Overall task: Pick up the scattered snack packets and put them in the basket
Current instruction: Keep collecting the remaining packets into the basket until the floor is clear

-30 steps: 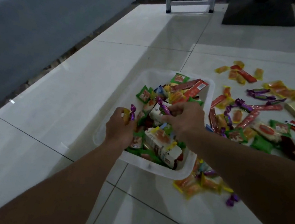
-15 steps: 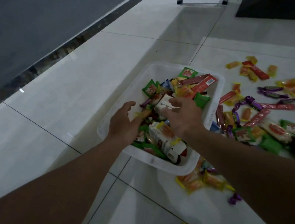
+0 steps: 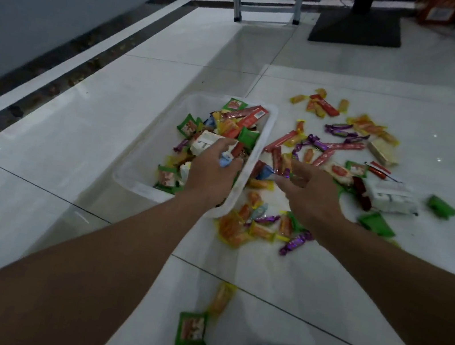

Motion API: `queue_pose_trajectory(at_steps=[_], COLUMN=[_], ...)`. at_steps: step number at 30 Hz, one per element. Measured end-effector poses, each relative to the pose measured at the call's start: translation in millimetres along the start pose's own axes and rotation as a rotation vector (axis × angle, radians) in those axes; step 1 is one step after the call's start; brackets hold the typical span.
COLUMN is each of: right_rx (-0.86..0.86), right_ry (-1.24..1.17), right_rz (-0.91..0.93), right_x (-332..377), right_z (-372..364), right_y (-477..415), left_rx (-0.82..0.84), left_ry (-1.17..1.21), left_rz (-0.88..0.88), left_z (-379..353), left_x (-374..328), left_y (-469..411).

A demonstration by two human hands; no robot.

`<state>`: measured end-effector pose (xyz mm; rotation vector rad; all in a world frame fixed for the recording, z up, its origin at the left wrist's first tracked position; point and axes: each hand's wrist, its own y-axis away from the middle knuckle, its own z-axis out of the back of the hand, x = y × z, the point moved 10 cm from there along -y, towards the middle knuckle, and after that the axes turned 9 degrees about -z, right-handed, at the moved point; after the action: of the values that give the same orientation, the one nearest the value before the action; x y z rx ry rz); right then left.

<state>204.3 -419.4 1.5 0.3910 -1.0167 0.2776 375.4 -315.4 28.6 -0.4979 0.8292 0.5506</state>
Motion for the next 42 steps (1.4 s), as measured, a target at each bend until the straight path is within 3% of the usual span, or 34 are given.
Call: queue_pose_trajectory(at_steps=[5, 11, 24, 36, 39, 42], right_rx=[-0.049, -0.079, -0.009, -0.056, -0.014, 0.031], right_ry=[0.05, 0.108, 0.108, 0.223, 0.302, 0.378], right_rz=[-0.099, -0.246, -0.342, -0.36, -0.378, -0.429], right_x=[-53.7, -115.3, -171.2, -184.0, -195.6, -214.6], right_z=[55.5, 96.9, 55.7, 89.8, 84.8, 78.4], right_y=[23.5, 51.4, 96.6, 157.4, 175.6, 193.6], left_rx=[0.182, 0.419, 0.514, 0.592, 0.783, 0.973], left_ry=[0.086, 0.023, -0.081, -0.075, -0.115, -0.306], left_rz=[-0.058, -0.083, -0.048, -0.036, -0.087, -0.23], left_z=[-75.2, -142.9, -146.7, -160.3, -178.7, -195.6], left_x=[-33.4, -38.1, -9.5, 9.0, 13.4, 33.4], left_y=[37.5, 93.8, 156.4, 189.6, 212.3, 246.2])
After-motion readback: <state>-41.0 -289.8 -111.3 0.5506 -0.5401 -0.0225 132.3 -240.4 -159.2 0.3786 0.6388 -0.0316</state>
